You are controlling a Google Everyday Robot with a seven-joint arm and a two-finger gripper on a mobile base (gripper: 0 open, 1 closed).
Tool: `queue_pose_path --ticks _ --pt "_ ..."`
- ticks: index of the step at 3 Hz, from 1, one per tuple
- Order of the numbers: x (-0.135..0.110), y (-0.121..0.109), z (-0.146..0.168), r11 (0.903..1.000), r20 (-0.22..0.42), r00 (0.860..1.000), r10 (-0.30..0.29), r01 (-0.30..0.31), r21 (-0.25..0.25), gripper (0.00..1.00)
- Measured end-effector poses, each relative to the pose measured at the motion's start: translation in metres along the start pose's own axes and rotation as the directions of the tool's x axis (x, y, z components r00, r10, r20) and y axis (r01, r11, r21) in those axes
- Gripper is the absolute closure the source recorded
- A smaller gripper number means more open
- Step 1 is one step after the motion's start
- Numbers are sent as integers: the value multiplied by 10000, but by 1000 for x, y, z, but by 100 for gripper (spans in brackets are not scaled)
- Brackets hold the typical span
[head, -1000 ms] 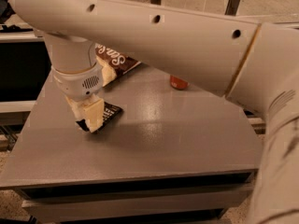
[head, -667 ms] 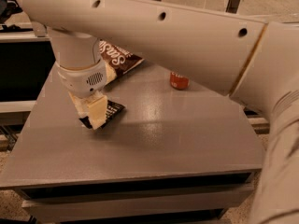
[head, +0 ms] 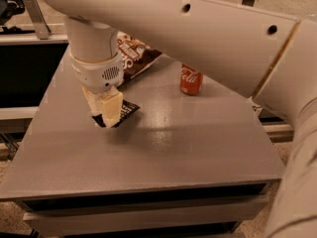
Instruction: Move rxbar chocolate near coke can
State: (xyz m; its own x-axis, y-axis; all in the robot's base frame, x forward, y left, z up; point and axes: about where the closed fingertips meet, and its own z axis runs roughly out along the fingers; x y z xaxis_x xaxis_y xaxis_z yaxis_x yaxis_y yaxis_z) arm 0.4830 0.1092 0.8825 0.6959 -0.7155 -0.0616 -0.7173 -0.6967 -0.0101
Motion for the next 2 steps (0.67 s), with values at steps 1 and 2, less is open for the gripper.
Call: queue_pose_path --ticks 1,2 --pt "13 -5 -11 9998 4 9998 199 -199 59 100" --pt "24 -13 -20 9992 20 9994 358 -359 154 100"
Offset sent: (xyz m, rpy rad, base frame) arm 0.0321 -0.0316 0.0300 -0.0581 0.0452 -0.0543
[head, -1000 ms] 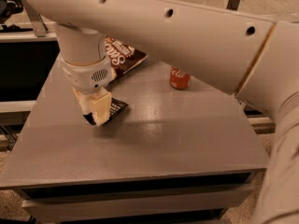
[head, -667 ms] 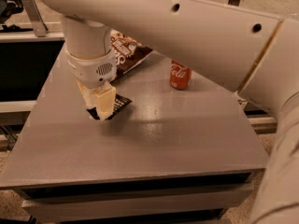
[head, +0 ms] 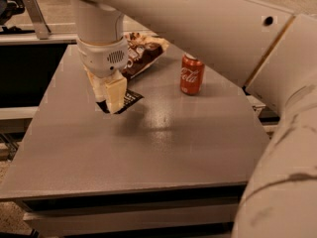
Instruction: Move rxbar chocolate near coke can
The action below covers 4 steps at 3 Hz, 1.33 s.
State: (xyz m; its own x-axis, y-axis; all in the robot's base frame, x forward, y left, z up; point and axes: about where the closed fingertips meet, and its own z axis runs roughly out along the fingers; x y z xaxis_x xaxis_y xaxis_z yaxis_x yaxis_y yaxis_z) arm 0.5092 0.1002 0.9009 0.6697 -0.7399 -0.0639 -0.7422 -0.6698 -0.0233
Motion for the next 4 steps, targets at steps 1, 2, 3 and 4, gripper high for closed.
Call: queue_pose_path --ticks 1,2,3,4 --pt "12 -12 -6 9999 14 9999 108 -108 90 100" --pt "28 -22 -9 9994 151 9996 253 -256 236 100" --pt "47 -22 -13 9983 320 9987 391 -404 428 100" --pt "68 -16 -11 9973 454 9976 513 -536 507 100"
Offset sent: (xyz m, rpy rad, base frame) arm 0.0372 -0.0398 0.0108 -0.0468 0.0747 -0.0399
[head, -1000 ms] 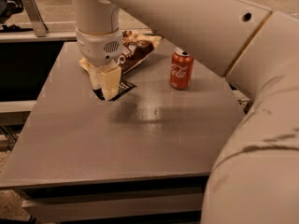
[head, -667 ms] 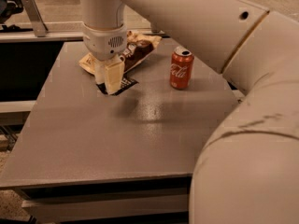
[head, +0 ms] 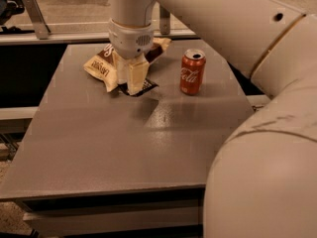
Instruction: Move rxbar chocolate near coke can
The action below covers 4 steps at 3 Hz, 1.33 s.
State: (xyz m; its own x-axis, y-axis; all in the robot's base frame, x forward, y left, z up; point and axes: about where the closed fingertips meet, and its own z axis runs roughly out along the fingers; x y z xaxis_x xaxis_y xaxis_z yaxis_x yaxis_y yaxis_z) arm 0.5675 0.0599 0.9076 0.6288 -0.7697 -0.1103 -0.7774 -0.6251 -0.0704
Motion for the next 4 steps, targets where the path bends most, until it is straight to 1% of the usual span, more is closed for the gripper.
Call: queue_pose_path --ticks 1,2,4 --pt "19 8 1 10000 45 9999 98 -98 21 100" --pt "32 15 3 9999 35 9999 163 -163 -55 100" --pt "47 32 -5 9996 -186 9995 273 -275 -69 100"
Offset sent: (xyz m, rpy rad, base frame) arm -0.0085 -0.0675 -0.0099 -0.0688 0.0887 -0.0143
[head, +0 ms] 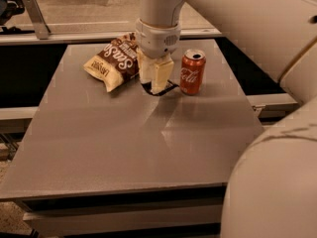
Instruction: Move rxbar chocolate near coke can
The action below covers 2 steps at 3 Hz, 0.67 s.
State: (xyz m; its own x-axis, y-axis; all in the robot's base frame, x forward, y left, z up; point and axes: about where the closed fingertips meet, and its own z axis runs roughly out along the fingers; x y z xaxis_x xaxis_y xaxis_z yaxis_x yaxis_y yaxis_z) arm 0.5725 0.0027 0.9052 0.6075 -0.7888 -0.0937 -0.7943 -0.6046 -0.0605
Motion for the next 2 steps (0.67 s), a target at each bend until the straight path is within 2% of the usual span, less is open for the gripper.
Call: queue_pose_path --ticks 1,2 --pt "4 3 4 10000 -26 10000 -13 13 -56 100" --pt "2 0 6 9998 -28 10000 -75 74 -168 82"
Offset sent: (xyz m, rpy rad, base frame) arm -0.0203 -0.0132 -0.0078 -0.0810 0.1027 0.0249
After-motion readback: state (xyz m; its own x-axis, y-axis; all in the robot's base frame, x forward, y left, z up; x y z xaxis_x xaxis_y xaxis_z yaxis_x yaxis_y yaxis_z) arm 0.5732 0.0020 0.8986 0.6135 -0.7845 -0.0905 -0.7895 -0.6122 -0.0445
